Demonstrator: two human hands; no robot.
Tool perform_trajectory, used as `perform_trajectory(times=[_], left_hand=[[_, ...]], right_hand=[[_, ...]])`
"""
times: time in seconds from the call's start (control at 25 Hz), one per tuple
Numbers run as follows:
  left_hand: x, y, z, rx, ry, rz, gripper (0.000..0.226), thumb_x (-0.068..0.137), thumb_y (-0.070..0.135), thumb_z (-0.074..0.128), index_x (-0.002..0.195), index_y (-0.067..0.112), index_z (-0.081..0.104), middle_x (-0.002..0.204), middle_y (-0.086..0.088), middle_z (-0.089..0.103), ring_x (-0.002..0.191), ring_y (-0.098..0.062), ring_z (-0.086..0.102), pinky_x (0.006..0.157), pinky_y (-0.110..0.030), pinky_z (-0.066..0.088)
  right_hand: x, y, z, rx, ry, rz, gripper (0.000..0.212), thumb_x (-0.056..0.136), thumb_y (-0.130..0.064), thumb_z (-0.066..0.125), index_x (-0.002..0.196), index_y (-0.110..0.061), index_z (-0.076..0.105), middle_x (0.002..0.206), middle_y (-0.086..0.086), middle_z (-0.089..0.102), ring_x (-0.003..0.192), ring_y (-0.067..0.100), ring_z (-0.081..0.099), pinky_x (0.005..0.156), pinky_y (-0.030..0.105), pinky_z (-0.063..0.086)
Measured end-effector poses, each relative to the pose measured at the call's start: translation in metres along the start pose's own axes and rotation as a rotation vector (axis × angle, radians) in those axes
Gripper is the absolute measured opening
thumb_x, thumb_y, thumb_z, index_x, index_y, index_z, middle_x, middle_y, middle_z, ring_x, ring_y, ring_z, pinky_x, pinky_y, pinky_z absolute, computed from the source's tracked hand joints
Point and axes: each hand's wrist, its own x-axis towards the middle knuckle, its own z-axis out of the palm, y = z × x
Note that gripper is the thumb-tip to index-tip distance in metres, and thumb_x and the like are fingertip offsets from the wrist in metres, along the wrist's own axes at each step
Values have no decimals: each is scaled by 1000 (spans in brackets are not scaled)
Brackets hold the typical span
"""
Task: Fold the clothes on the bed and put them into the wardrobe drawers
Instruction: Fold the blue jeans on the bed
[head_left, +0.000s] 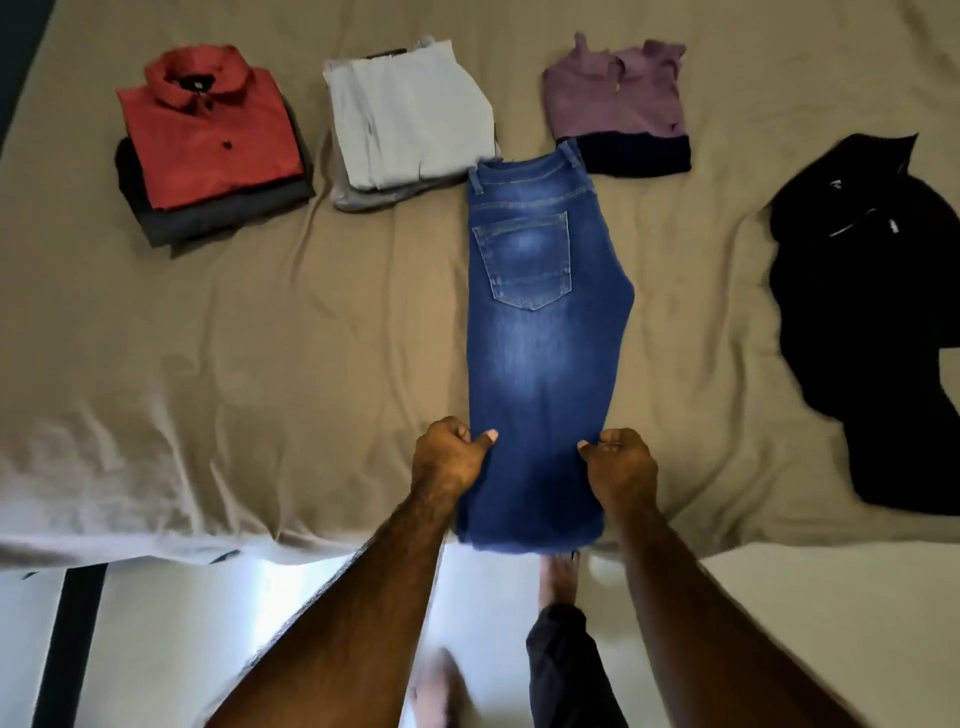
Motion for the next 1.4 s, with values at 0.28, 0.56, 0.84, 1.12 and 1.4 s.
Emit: perform_trajectory(times=[0.28, 0.56, 0.84, 1.12, 1.4], left_hand=[[-45, -76, 8, -86, 20, 219, 32, 69, 36, 91, 70, 20, 63, 79, 3, 70, 69, -15, 65, 70, -30, 57], [-72, -117, 19, 77, 123, 183, 30, 92, 23, 70, 75, 17, 46, 79, 1, 57, 72, -25, 55, 65, -29, 44], [-83, -137, 21, -288, -41, 105, 26, 86, 23, 85, 104, 12, 69, 93, 4, 76, 87, -17, 72, 78, -28, 58], [-106, -151, 11, -494, -297, 147, 37, 83, 17, 89, 117, 16, 75, 111, 7, 80, 102, -12, 76, 86, -25, 60], [-126, -179, -4, -378, -630, 147, 61, 77, 27, 89, 134, 16, 69, 129, 0, 75, 124, -25, 68, 111, -46, 51]], right_hand=[[-54, 75, 24, 135, -52, 43, 28, 81, -32, 85, 77, -13, 65, 86, 7, 74, 86, 36, 69, 85, 44, 58], [-74, 106, 21, 271, -139, -17, 36, 81, -18, 89, 62, -15, 58, 66, -5, 66, 65, 20, 59, 56, 24, 45], [-86, 126, 19, 363, -402, -84, 37, 77, -20, 93, 110, -15, 79, 107, -3, 81, 101, 27, 76, 91, 46, 62], [-107, 138, -6, 493, -709, -138, 39, 94, -14, 74, 133, -18, 70, 127, 0, 75, 119, 23, 71, 107, 47, 53], [-131, 143, -29, 508, -829, -100, 47, 89, -9, 76, 134, -15, 67, 132, 4, 73, 123, 26, 69, 112, 50, 49]])
